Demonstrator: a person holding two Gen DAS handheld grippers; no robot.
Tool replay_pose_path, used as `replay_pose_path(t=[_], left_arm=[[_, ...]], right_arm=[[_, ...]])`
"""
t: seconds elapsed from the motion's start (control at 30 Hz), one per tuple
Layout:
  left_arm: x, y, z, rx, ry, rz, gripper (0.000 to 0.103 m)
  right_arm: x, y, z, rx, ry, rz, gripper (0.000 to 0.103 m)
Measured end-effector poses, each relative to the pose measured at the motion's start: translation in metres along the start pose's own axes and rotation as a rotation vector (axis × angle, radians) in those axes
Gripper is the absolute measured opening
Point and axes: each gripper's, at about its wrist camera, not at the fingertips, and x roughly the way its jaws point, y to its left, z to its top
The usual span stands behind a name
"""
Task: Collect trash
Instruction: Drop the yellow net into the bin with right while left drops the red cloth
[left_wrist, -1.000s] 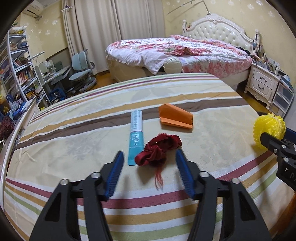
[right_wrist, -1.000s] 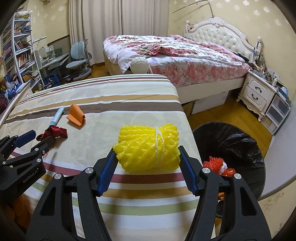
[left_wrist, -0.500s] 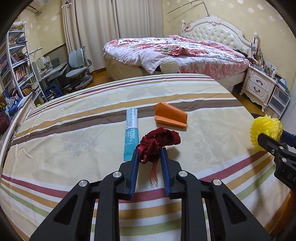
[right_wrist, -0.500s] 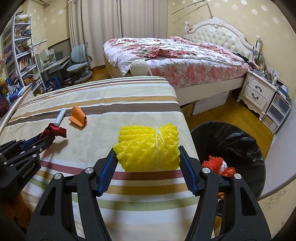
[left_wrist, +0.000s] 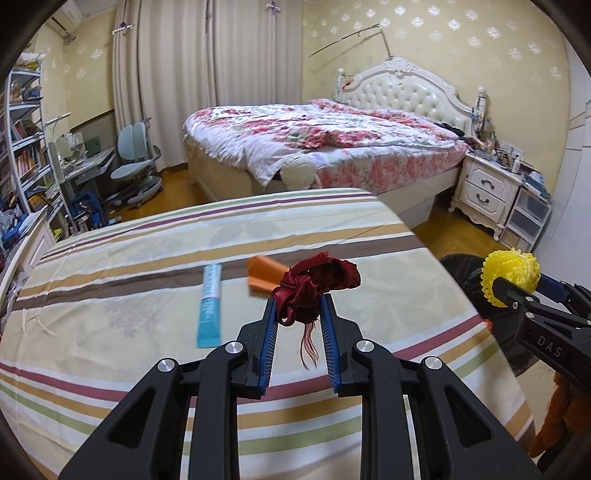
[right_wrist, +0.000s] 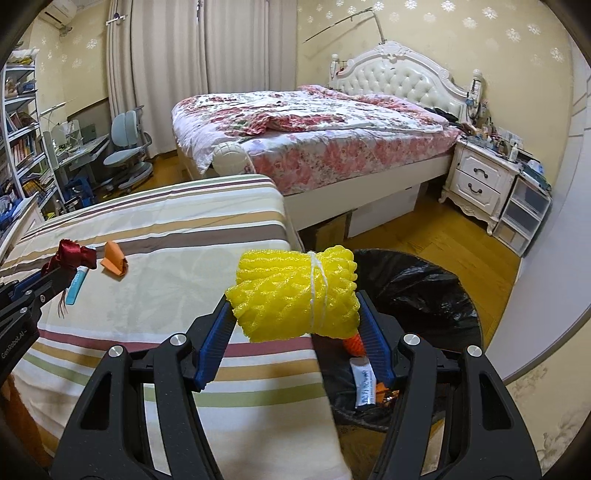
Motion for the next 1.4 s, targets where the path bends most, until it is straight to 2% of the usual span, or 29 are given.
replay_pose_path(t=[0.23,0.5,0.9,1.4], left_arm=[[0.011,-0.046,0.015,0.054,-0.021,-0.069,0.024],[0.031,-0.097,0.022,0.114,-0.016,-0.121,0.024],[0.058,-0.149,0.021,0.179,0.01,-0.132,0.024],[0.081,-0.179,0.02,0.216,0.034,-0.127,0.024]], right_arm=[[0.001,-0.04,0.0,0.041,0.002,-0.088,0.063],[0.007,-0.074,-0.003,0.081,0.01,-0.138,0.063],[0.02,-0.108,-0.01,0.127,0.027,-0.166,0.063],[0.032,-0.135,-0.013,0.177,0.035,-0.179,0.063]])
